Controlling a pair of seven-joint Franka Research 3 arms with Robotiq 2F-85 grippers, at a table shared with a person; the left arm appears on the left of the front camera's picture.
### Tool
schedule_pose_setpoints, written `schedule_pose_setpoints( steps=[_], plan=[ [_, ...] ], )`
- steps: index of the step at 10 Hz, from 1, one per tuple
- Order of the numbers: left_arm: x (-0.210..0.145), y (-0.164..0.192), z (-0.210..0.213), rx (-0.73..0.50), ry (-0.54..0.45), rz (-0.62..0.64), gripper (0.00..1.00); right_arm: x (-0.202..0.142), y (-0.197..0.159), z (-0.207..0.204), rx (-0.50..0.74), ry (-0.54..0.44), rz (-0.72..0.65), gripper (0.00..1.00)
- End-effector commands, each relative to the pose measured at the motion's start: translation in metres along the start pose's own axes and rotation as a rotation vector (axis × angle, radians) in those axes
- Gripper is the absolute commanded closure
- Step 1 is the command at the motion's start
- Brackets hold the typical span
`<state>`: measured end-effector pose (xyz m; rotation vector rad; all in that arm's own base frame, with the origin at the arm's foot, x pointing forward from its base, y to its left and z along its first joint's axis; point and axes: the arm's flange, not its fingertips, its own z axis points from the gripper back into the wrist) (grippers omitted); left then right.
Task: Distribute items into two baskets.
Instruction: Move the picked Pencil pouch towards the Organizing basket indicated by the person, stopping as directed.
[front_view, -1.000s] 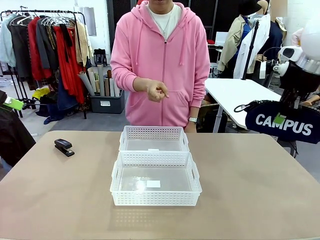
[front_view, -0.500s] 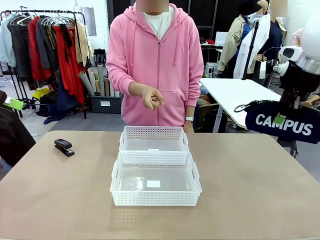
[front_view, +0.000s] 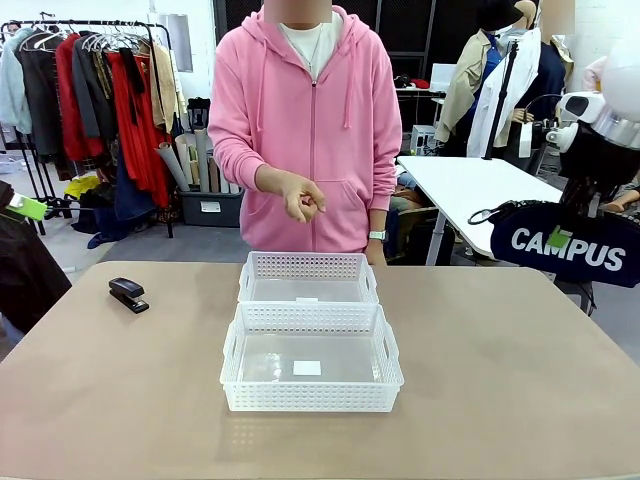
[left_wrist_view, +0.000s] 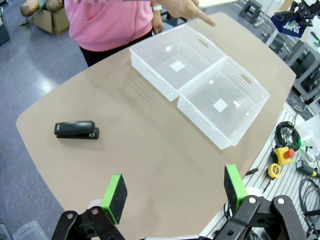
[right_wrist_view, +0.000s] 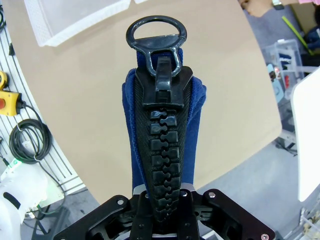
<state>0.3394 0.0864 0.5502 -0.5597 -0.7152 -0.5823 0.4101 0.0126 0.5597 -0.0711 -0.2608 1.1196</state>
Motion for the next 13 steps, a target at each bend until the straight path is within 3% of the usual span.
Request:
schedule_pose_setpoints(
  steps=[1, 5, 13],
  plan=[
    [0.000, 0.001, 0.000, -0.014, -0.016, -0.013, 0.00, 0.000, 0.000, 0.000, 0.000, 0.000, 0.000, 1.00],
    [0.000, 0.001, 0.000, -0.014, -0.016, -0.013, 0.00, 0.008, -0.013, -0.005, -0.022, 0.005, -0.007, 1.00],
    [0.000, 0.001, 0.000, -0.014, -0.016, -0.013, 0.00, 0.059, -0.071, -0.037, -0.027, 0.053, 0.053, 1.00]
  ],
)
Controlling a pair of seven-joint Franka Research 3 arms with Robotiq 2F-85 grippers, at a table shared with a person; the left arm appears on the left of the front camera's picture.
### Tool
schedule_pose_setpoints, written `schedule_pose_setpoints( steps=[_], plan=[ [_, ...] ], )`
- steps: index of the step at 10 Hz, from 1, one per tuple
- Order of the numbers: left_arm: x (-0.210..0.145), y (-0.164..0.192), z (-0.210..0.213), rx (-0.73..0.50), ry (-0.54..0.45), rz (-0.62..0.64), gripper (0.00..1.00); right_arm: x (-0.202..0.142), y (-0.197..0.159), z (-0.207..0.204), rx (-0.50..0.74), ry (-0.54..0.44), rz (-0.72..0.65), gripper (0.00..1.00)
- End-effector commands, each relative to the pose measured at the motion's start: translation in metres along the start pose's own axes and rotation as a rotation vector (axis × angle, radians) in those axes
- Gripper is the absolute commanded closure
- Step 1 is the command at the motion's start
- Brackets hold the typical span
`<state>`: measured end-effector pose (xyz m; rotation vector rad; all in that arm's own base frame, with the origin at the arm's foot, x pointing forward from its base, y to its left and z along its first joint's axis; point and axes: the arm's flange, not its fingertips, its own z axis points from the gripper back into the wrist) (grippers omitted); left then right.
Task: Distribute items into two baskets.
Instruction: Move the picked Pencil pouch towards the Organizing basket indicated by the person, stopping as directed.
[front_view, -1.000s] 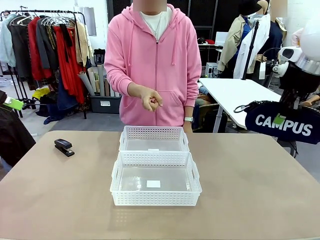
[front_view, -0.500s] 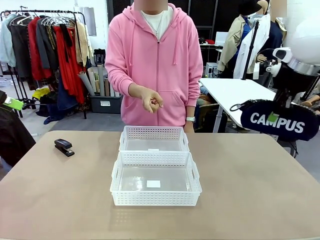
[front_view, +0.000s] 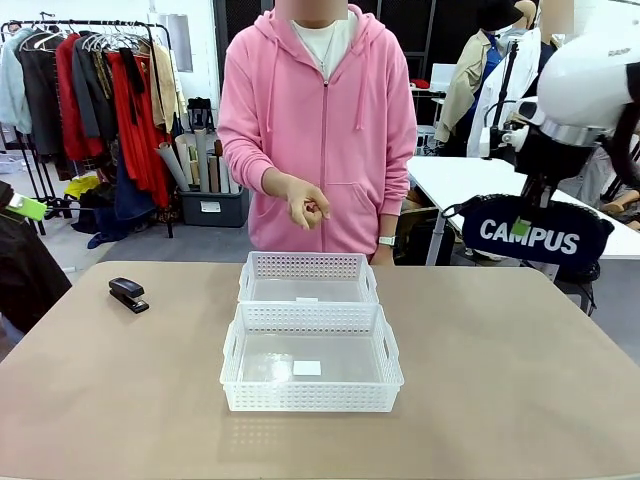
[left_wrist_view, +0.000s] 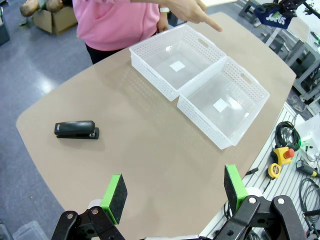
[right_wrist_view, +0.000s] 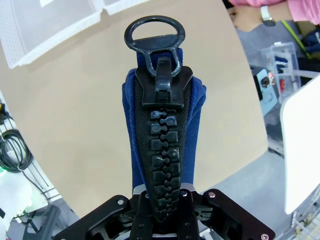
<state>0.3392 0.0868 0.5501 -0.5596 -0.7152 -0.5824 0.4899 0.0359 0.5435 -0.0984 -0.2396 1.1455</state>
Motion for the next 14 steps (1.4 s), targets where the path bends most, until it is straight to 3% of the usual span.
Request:
schedule_pose_setpoints(
  steps=[1, 6, 9, 14],
  plan=[
    [0.000, 0.001, 0.000, -0.014, -0.016, -0.013, 0.00, 0.012, -0.020, -0.006, -0.027, 0.026, 0.044, 1.00],
    [0.000, 0.001, 0.000, -0.014, -0.016, -0.013, 0.00, 0.041, -0.041, -0.031, -0.045, 0.074, 0.112, 1.00],
    [0.000, 0.001, 0.000, -0.014, -0.016, -0.013, 0.00, 0.075, -0.044, -0.039, -0.021, 0.028, 0.200, 1.00],
    [0.000, 0.001, 0.000, -0.014, -0.016, -0.013, 0.00, 0.115, -0.050, -0.064, 0.091, -0.071, 0.222, 1.00]
  ],
)
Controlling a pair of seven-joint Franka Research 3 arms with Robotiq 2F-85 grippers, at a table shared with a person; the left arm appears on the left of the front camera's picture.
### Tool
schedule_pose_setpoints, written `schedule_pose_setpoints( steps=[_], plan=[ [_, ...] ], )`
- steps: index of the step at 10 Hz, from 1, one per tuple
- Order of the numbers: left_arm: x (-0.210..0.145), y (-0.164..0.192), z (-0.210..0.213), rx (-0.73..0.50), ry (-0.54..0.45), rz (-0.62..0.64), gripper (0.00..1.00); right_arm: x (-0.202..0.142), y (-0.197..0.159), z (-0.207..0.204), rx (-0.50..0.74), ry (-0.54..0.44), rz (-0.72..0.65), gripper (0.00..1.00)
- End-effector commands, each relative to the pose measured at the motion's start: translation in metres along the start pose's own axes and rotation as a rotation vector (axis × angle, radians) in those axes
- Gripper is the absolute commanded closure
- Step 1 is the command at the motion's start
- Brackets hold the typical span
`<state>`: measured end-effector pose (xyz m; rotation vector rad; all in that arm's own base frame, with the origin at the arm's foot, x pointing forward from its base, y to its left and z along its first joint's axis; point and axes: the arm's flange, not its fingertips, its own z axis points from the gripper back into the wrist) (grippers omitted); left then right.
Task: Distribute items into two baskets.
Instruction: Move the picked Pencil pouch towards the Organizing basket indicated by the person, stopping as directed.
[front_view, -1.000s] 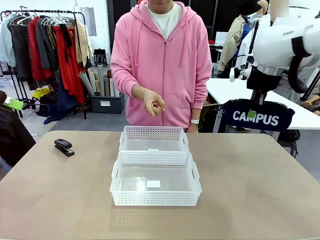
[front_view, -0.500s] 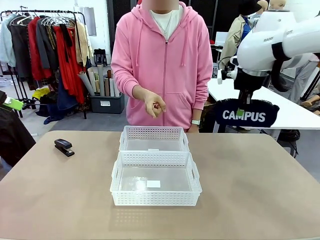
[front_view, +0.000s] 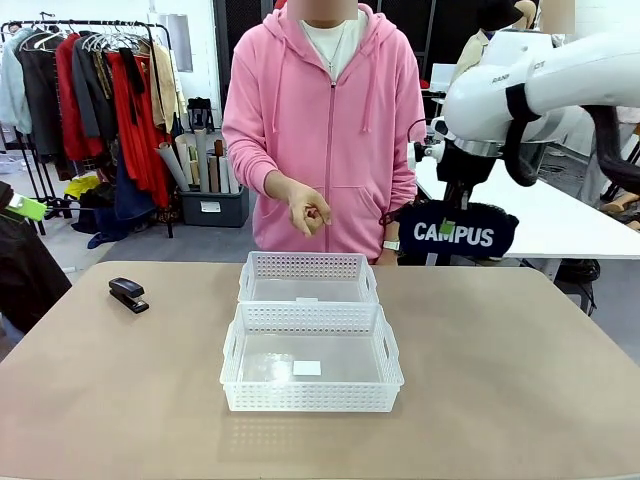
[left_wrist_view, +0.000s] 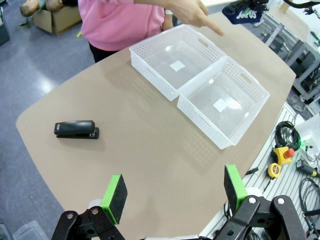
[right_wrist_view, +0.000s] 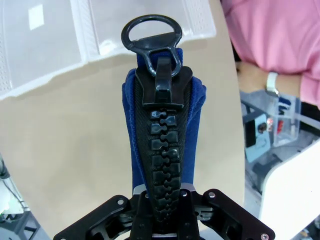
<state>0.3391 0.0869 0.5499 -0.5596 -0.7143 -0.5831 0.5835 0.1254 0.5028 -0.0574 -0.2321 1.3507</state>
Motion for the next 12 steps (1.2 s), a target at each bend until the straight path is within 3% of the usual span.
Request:
schedule_pose_setpoints(
  steps=[1, 9, 11, 12],
  plan=[
    [0.000, 0.001, 0.000, -0.014, -0.017, -0.012, 0.00, 0.007, -0.014, -0.004, 0.061, -0.066, 0.032, 1.00],
    [0.000, 0.001, 0.000, -0.014, -0.017, -0.012, 0.00, 0.050, -0.031, -0.050, 0.174, -0.130, 0.152, 1.00],
    [0.000, 0.001, 0.000, -0.014, -0.017, -0.012, 0.00, -0.008, -0.007, -0.018, 0.121, -0.068, 0.075, 1.00],
    [0.000, 0.001, 0.000, -0.014, -0.017, -0.012, 0.00, -0.038, 0.013, -0.005, 0.158, -0.086, 0.085, 1.00]
  ],
)
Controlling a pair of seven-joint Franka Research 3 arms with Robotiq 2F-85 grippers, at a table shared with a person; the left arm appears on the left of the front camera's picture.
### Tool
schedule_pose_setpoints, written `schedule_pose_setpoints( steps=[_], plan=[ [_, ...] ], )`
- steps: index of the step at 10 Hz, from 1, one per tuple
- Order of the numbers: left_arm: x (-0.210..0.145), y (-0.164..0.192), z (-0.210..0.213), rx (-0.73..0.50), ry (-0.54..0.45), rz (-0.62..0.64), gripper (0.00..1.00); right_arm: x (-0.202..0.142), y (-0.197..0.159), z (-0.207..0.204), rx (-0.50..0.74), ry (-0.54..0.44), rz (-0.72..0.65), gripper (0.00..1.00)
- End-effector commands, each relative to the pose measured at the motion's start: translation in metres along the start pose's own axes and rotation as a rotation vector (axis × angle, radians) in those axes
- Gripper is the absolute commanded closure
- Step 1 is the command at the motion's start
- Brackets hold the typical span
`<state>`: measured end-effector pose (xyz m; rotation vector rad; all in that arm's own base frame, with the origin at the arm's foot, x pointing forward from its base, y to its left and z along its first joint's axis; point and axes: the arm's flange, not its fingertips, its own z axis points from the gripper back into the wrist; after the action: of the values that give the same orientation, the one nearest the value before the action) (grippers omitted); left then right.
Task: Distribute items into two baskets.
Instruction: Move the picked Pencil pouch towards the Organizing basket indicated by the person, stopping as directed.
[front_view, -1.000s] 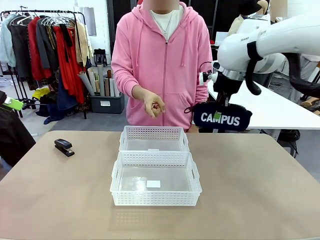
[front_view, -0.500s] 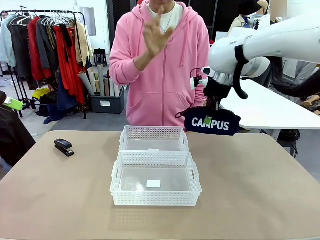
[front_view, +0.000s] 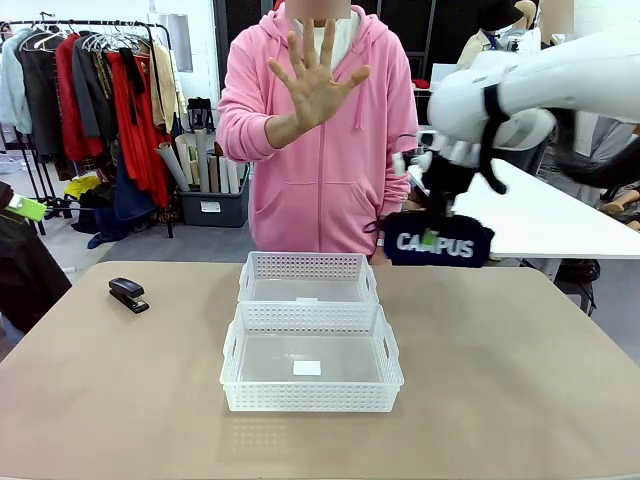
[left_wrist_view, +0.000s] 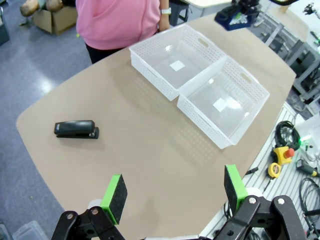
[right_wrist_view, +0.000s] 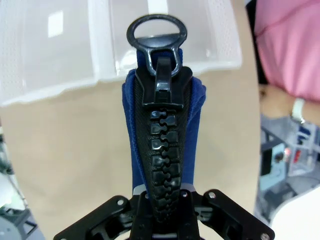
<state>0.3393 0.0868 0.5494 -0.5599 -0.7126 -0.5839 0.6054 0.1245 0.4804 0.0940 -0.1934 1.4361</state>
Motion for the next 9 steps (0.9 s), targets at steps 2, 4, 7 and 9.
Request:
schedule_pose_setpoints(
  steps=[2, 4, 7, 9],
  plan=[
    [0.001, 0.001, 0.000, -0.013, -0.018, -0.012, 0.00, -0.057, 0.067, 0.028, 0.035, -0.028, -0.015, 1.00],
    [0.001, 0.001, 0.000, -0.013, -0.018, -0.012, 0.00, -0.065, 0.080, 0.032, 0.032, -0.043, -0.042, 1.00],
    [0.001, 0.001, 0.000, -0.013, -0.018, -0.012, 0.00, -0.070, 0.088, 0.039, -0.014, -0.043, -0.038, 1.00],
    [0.001, 0.001, 0.000, -0.013, -0.018, -0.012, 0.00, -0.071, 0.085, 0.037, 0.035, -0.004, -0.059, 1.00]
  ],
)
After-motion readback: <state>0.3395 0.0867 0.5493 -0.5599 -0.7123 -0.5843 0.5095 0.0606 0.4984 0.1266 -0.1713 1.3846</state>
